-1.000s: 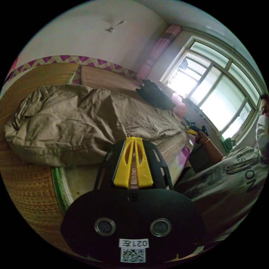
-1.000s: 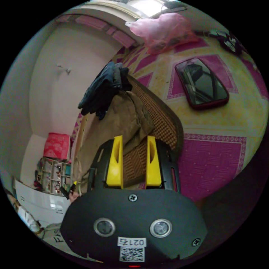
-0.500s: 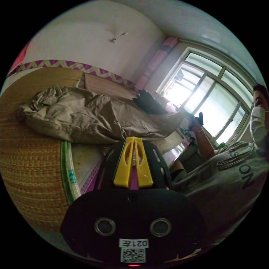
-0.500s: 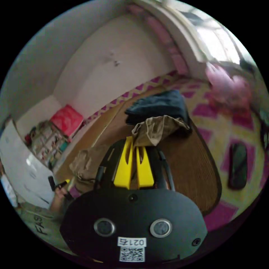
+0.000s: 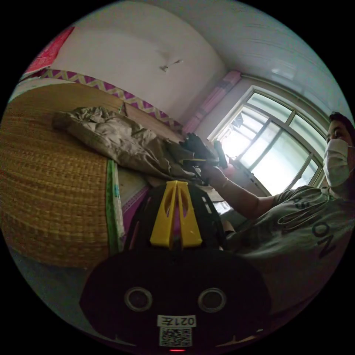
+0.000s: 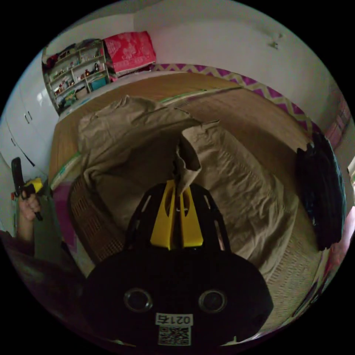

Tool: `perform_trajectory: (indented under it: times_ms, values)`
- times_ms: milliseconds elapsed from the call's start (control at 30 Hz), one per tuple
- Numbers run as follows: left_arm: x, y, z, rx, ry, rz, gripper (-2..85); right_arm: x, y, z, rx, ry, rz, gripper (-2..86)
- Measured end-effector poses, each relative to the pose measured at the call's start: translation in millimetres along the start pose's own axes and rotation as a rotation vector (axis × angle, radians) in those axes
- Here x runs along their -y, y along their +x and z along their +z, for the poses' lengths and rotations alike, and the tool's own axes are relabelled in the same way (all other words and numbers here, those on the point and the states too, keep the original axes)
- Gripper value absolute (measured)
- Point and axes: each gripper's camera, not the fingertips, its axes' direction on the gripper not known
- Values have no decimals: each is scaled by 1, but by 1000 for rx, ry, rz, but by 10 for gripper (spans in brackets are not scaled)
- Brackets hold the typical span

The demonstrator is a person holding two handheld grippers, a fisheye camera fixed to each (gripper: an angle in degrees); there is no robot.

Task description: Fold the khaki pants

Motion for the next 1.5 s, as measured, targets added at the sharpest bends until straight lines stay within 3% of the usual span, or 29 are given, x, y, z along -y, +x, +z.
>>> perform_trajectory:
  times_ms: [133,267,300,400,500,600,700,867,967,1100,1233,1333,1500]
  values:
    - [2,-13,-19,69,21,-24,-5,-11,-23,-20,-6,66,-14,-3]
    - [23,-35,-30,134,127,-103,40,-20,-64,35,-95,-108,-167,15]
    - [31,-42,-33,157,152,-137,56,-28,-66,30,-95,-66,-183,42]
    - [48,-69,-45,223,222,-262,88,-39,-51,5,122,-68,-150,108]
    - [62,-104,-59,310,278,-383,114,-67,-22,-43,278,11,-110,114]
    - [83,-148,-61,367,262,-487,150,-104,8,-89,271,59,-84,108]
    - [100,-191,-43,246,237,-601,169,-142,35,-121,276,69,-51,106]
    - [136,-216,2,207,204,-650,156,-197,82,-155,324,97,75,103]
    - [147,-227,32,287,176,-799,80,-223,113,-168,366,126,169,101]
    - [151,-230,60,217,210,-858,32,-251,159,-182,405,163,283,90]
    - [169,-190,70,232,224,-769,9,-269,197,-194,447,179,342,84]
    - [207,-110,86,341,196,-558,1,-281,227,-206,431,189,371,81]
    - [256,102,175,501,137,-36,-4,-295,275,-219,445,194,403,79]
